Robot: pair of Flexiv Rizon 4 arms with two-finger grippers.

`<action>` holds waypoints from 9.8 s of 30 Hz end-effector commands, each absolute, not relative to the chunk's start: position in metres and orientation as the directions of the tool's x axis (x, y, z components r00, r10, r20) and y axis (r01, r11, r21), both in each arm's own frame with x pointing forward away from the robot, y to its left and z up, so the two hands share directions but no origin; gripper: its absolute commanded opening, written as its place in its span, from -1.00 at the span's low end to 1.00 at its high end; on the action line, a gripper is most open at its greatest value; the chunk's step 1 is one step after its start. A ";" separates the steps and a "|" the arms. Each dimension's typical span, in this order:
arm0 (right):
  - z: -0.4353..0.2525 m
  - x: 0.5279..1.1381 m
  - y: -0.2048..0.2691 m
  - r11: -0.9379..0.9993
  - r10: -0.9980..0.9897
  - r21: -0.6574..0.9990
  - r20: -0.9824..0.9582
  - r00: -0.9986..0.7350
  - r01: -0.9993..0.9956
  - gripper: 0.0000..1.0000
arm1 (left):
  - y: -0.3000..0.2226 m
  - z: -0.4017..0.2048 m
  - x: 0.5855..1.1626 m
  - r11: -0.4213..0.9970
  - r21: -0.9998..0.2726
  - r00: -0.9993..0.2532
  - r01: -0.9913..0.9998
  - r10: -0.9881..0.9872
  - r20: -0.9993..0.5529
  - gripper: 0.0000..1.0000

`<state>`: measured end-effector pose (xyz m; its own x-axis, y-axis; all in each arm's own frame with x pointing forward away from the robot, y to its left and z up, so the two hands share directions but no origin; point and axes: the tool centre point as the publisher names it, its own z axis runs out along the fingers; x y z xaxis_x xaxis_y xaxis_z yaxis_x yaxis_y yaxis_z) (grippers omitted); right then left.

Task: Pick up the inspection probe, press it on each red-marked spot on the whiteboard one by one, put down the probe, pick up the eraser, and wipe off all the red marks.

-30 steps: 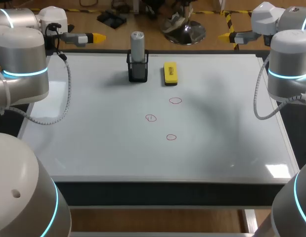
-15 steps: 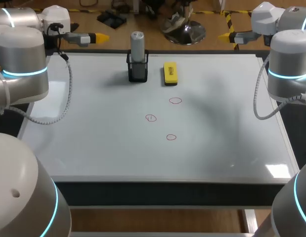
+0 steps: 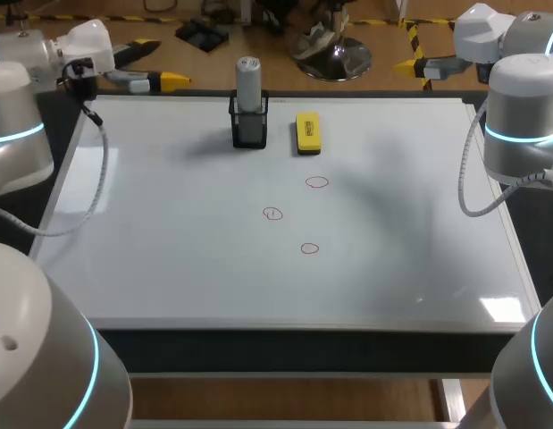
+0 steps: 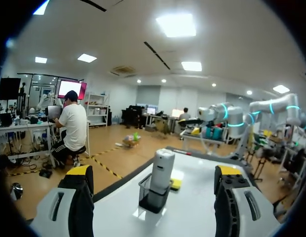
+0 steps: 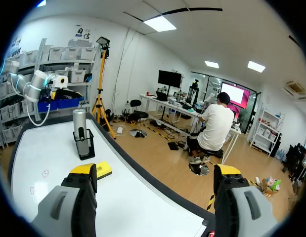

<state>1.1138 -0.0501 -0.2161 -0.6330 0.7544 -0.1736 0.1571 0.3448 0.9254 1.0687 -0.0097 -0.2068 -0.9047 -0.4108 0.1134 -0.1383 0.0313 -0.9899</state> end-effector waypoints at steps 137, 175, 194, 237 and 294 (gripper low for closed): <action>-0.216 1.114 -0.050 0.345 0.754 0.925 -0.174 -0.633 0.157 1.00 | -0.182 -0.268 1.085 -0.030 -0.997 -0.995 -0.076 0.072 0.074 -1.00; -0.216 1.114 -0.050 0.345 0.754 0.925 -0.174 -0.633 0.157 1.00 | -0.161 -0.159 1.067 -0.047 -0.998 -0.998 -0.046 0.053 0.044 -1.00; -0.216 1.114 -0.050 0.345 0.754 0.925 -0.174 -0.633 0.157 1.00 | -0.104 -0.122 1.044 -0.084 -0.996 -0.998 -0.004 0.061 -0.001 -1.00; -0.216 1.114 -0.050 0.345 0.754 0.925 -0.174 -0.633 0.157 1.00 | 0.003 -0.179 1.029 -0.076 -0.997 -0.998 0.028 0.061 -0.033 -1.00; -0.268 1.158 0.049 0.885 -0.322 -0.163 0.464 -0.825 -0.437 1.00 | 0.003 -0.179 1.029 -0.076 -0.997 -0.998 0.028 0.061 -0.033 -1.00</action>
